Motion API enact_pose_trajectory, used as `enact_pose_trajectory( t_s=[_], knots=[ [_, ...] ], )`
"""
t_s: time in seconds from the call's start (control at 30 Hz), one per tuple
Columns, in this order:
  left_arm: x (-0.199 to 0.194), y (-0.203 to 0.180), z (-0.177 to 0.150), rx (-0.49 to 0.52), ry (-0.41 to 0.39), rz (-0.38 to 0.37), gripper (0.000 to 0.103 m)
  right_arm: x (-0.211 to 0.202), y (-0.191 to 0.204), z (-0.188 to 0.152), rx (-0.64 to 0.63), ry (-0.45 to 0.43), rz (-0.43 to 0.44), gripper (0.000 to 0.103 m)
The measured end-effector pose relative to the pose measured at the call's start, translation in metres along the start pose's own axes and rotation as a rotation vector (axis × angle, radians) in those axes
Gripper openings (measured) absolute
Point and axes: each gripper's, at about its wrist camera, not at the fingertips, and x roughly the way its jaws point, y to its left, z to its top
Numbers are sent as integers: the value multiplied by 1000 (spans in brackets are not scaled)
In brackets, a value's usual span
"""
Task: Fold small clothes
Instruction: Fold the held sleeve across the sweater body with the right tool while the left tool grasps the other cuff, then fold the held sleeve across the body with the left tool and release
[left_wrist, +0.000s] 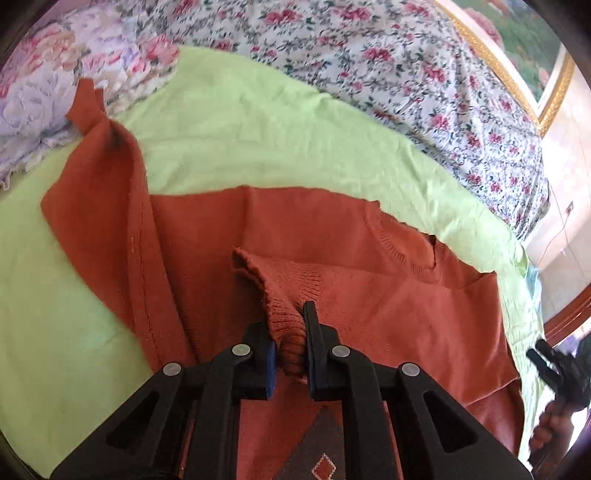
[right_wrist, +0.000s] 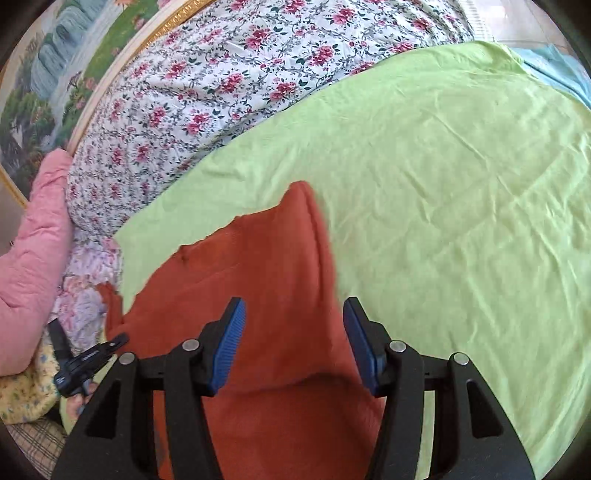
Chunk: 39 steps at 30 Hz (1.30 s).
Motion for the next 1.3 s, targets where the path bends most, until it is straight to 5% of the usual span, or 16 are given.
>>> enact_pose_trajectory(
  t_s=[0.27, 0.33, 0.37, 0.53, 0.67, 0.73, 0.9, 1.0, 1.3],
  knots=[
    [6, -5, -11, 40, 32, 21, 11, 82, 10, 23, -183, 152, -180, 62],
    [6, -7, -15, 56, 41, 21, 11, 95, 10, 20, -227, 177, -203, 42],
    [7, -9, -15, 62, 44, 17, 11, 95, 11, 21, -250, 172, -199, 14],
    [14, -21, -16, 91, 40, -2, 11, 76, -11, 35, -188, 119, -179, 11],
    [31, -9, -23, 86, 98, 38, 14, 80, -19, 29, -174, 123, -183, 12],
    [21, -4, -23, 82, 89, 28, 23, 75, -19, 30, -150, 110, -188, 20],
    [-14, 7, -22, 106, 41, 52, 23, 42, -3, 24, -126, 39, -153, 29],
    [-30, 19, -20, 83, 26, 62, 30, 28, 24, 7, -156, 38, -63, 55],
    [-36, 70, 19, -33, -8, 143, 56, 27, 77, -73, -210, 197, 105, 57]
  ],
)
